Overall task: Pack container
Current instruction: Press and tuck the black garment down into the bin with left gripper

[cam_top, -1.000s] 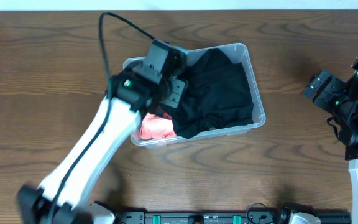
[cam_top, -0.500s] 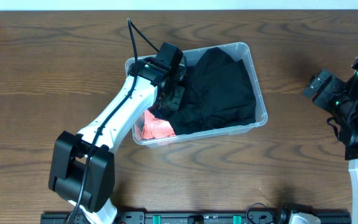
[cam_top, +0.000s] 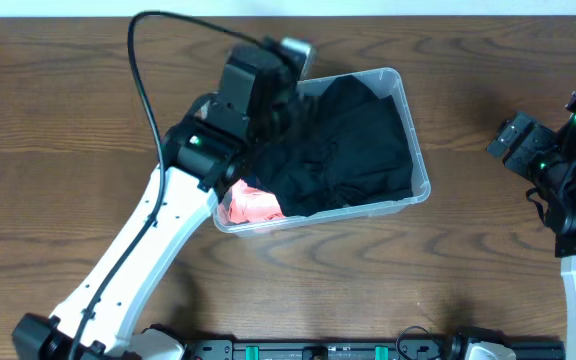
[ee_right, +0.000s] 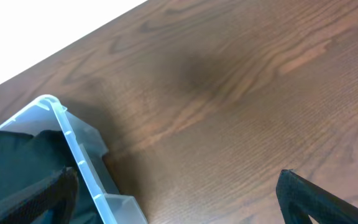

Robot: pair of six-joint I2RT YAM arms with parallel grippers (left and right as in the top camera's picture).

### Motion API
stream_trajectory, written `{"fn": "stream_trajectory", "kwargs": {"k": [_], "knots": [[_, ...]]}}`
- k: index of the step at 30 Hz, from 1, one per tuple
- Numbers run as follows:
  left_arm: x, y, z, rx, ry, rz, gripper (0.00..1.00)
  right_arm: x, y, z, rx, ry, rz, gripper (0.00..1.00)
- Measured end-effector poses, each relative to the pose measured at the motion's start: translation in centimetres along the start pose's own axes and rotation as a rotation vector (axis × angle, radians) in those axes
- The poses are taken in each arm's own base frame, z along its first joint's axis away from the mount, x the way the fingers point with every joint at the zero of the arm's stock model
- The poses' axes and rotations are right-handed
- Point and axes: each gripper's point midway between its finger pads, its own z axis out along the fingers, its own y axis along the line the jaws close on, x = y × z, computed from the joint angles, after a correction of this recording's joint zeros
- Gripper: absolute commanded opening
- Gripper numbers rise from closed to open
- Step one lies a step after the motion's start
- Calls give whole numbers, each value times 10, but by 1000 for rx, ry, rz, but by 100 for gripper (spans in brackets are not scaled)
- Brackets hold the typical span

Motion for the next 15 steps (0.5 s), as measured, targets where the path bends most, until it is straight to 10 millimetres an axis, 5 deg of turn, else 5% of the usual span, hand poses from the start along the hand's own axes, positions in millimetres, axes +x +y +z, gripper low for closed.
{"fn": "stream_trajectory", "kwargs": {"k": [5, 11, 15], "knots": [[-20, -1, 48, 26, -86, 25, 54, 0, 0, 0, 0, 0, 0, 99], [40, 18, 137, 14, 81, 2, 54, 0, 0, 0, 0, 0, 0, 99], [86, 26, 172, 25, 206, -20, 54, 0, 0, 0, 0, 0, 0, 99]]}}
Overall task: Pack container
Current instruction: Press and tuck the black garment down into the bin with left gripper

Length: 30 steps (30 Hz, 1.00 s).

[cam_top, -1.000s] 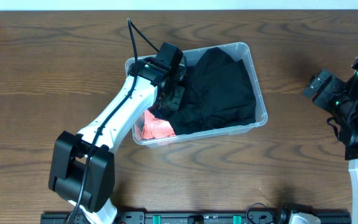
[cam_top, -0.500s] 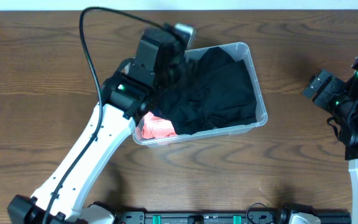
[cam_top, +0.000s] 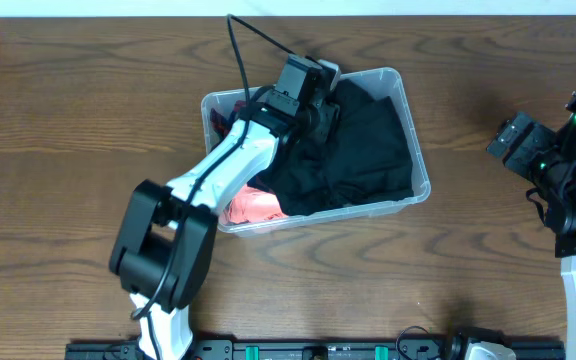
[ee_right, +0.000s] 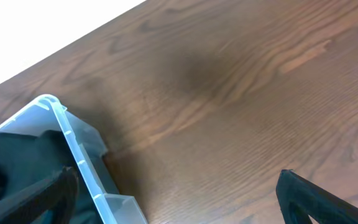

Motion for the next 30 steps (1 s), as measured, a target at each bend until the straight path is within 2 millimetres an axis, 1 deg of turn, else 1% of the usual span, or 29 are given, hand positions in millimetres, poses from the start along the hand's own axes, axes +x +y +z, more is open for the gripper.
{"fn": "stream_trajectory", "kwargs": {"k": [1, 2, 8, 11, 12, 13, 16, 19, 21, 23, 25, 27, 28, 30], "knots": [[4, 2, 5, 4, 14, -6, 54, 0, 0, 0, 0, 0, 0, 99], [4, 2, 5, 8, 19, -9, 54, 0, 0, 0, 0, 0, 0, 99], [8, 0, 2, 20, 51, -15, 54, 0, 0, 0, 0, 0, 0, 99], [7, -3, -5, 26, 53, -15, 54, 0, 0, 0, 0, 0, 0, 99], [6, -5, -11, 29, 50, -14, 57, 0, 0, 0, 0, 0, 0, 99], [4, -7, -18, 31, 45, -13, 58, 0, 0, 0, 0, 0, 0, 99], [-5, -18, -52, 43, 14, -6, 60, 0, 0, 0, 0, 0, 0, 99], [-22, -34, -107, 60, -51, 11, 60, 0, 0, 0, 0, 0, 0, 99], [-24, -41, -138, 64, -67, 16, 60, 0, 0, 0, 0, 0, 0, 99], [-14, -44, -160, 61, -38, 10, 60, 0, 0, 0, 0, 0, 0, 99], [4, -44, -170, 53, 29, -3, 61, 0, 0, 0, 0, 0, 0, 99], [23, -41, -167, 42, 106, -18, 60, 0, 0, 0, 0, 0, 0, 99], [29, -39, -163, 38, 129, -24, 61, 0, 0, 0, 0, 0, 0, 99], [46, -34, -151, 28, 187, -34, 60, 0, 0, 0, 0, 0, 0, 99]]}}
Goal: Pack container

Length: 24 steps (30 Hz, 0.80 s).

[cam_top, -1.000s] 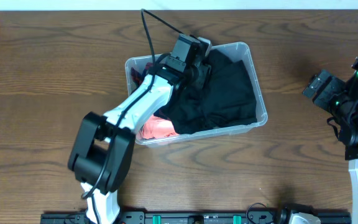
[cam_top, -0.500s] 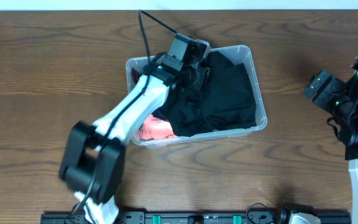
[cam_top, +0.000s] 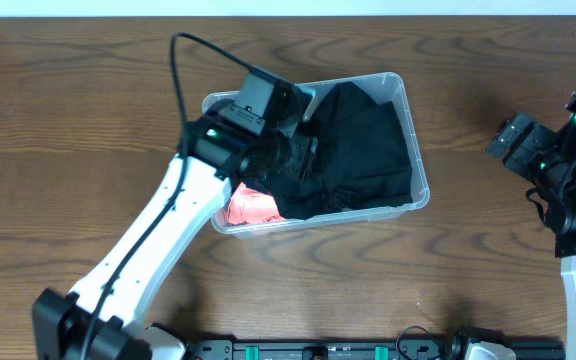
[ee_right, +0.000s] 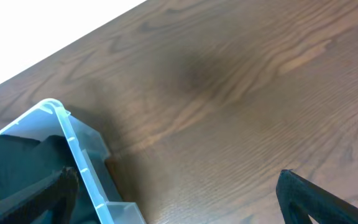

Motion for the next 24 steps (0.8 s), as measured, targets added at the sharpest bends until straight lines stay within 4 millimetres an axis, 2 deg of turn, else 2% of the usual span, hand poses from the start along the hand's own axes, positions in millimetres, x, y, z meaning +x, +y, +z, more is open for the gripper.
{"fn": "stream_trajectory", "kwargs": {"k": [3, 7, 12, 19, 21, 24], "knots": [[23, 14, 29, -32, 83, -17, 60, 0, 0, 0, 0, 0, 0, 99], [43, 29, 70, -54, 157, -34, 60, 0, 0, 0, 0, 0, 0, 99], [41, 30, 77, -53, 158, -32, 60, 0, 0, 0, 0, 0, 0, 99], [37, 27, 61, -66, 185, -41, 61, 0, 0, 0, 0, 0, 0, 99], [30, 27, 47, -78, 165, -41, 65, 0, 0, 0, 0, 0, 0, 99], [1, 27, 6, -108, 39, -31, 69, 0, 0, 0, 0, 0, 0, 99]]}}
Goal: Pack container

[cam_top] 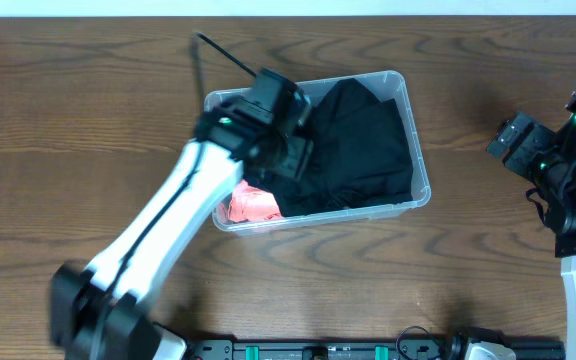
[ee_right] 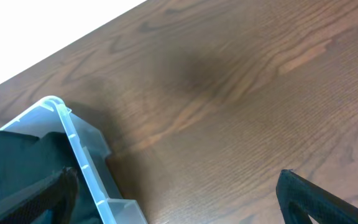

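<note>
A clear plastic container stands mid-table, and its near corner shows in the right wrist view. A black garment fills most of it. A pink cloth lies at its front left. My left gripper reaches down into the container's left half, against the black garment; its jaws are lost against the dark cloth. Far to the right, clear of the container, my right gripper is open over bare wood with nothing between its fingers.
The wooden table stretches to both sides of the container. A black rail runs along the front edge. The left arm's cable arcs over the container's back left corner.
My left arm has swung, and its wrist now sits a little further back over the container's left side. The gripper stays down on the black garment. The right arm has not moved.
First my left gripper was at the container's back left, on the black garment. Then it reached to the back middle. Later it was lower, in the left half, on the cloth, where it still is. The container's corner shifted slightly in the right wrist view.
</note>
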Robot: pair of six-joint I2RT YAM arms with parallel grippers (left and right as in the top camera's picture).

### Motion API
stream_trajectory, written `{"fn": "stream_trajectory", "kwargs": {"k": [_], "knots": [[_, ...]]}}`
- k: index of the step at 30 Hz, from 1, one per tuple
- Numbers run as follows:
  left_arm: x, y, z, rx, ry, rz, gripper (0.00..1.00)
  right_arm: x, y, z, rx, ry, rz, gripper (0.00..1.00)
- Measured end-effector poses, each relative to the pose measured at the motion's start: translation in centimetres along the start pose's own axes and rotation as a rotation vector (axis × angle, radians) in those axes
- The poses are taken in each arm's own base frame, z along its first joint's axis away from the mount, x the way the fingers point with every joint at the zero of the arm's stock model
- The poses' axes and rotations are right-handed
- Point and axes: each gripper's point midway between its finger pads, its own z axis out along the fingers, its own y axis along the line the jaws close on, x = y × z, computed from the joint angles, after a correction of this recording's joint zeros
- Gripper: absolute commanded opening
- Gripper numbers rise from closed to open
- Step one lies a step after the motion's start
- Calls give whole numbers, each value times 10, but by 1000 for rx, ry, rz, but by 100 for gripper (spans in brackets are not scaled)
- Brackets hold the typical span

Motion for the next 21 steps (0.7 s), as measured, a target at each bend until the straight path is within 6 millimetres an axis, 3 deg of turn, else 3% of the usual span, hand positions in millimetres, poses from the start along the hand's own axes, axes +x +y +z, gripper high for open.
{"fn": "stream_trajectory", "kwargs": {"k": [4, 7, 10, 15, 21], "knots": [[-31, 9, -89, -64, -246, -25, 72, 0, 0, 0, 0, 0, 0, 99], [-29, 24, -147, -125, -375, -65, 73, 0, 0, 0, 0, 0, 0, 99], [-13, 44, -186, -192, -439, -122, 80, 0, 0, 0, 0, 0, 0, 99], [14, 77, -211, -296, -439, -224, 99, 0, 0, 0, 0, 0, 0, 99], [30, 109, -215, -391, -401, -324, 98, 0, 0, 0, 0, 0, 0, 99]]}}
